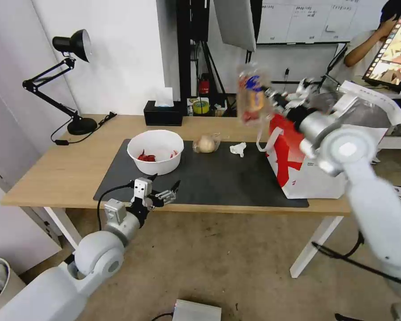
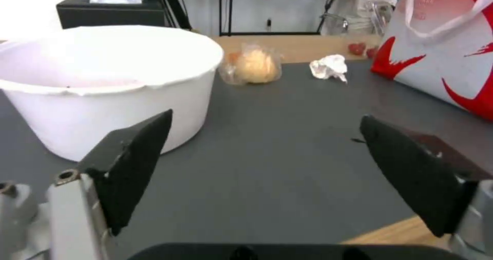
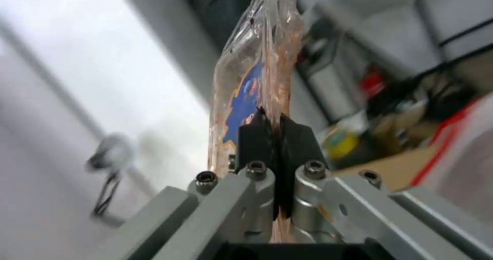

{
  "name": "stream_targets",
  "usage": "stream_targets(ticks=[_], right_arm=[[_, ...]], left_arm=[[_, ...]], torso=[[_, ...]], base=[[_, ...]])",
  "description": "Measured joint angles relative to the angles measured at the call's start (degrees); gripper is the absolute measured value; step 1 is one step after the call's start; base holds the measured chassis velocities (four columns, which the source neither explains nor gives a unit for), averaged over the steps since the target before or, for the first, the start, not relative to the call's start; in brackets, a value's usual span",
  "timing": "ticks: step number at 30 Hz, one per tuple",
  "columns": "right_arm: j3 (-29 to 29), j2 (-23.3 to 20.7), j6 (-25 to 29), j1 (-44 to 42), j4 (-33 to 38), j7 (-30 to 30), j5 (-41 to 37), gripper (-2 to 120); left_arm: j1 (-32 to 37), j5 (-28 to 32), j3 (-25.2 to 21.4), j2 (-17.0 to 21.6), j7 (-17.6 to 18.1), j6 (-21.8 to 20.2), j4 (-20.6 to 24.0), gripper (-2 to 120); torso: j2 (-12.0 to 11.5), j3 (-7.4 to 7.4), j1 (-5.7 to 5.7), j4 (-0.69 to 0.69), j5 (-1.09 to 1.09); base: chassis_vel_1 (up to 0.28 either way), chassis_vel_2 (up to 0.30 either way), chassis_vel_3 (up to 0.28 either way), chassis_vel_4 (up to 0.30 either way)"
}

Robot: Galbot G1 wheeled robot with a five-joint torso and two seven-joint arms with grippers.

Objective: Pick up the trash from the table and place it into the takeout bag.

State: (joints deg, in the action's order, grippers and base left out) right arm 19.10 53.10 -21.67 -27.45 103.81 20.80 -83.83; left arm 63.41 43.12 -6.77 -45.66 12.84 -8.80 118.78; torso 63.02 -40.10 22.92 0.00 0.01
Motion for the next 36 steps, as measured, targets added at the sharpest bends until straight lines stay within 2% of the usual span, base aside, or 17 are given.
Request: stream_targets(ticks=[7, 14, 23, 36], right_arm=[[4.08, -5.15, 0.87, 0.48, -2.42, 0.54, 4.23, 0], [8.05, -9.78, 1.31, -4.09, -3.60, -1.09, 9.44, 0], [10.44, -10.03, 1.82, -10.31, -3.87, -2.55, 13.94, 0], [13.37, -9.29, 1.82, -17.55, -0.58, -2.47, 13.63, 0]], left_arm=[[0.13, -0.05, -0.02, -0.50, 0.00, 0.14, 0.06, 100], [0.09, -0.13, 0.39, -1.33, 0.00, 0.19, -0.06, 100], [0.28, -0.15, 0.51, -1.49, 0.03, 0.30, 0.24, 100], [-0.37, -0.14, 1.62, -1.52, 0.05, 0.32, 0.05, 100]], torso=[[0.00, 0.00, 0.00, -0.01, 0.01], [0.00, 0.00, 0.00, -0.01, 0.00], [0.00, 0.00, 0.00, 0.00, 0.00], [0.00, 0.00, 0.00, 0.00, -0.01]], base=[[0.000, 0.000, 0.000, 0.000], [0.000, 0.000, 0.000, 0.000], [0.000, 0.000, 0.000, 0.000], [0.000, 0.000, 0.000, 0.000]])
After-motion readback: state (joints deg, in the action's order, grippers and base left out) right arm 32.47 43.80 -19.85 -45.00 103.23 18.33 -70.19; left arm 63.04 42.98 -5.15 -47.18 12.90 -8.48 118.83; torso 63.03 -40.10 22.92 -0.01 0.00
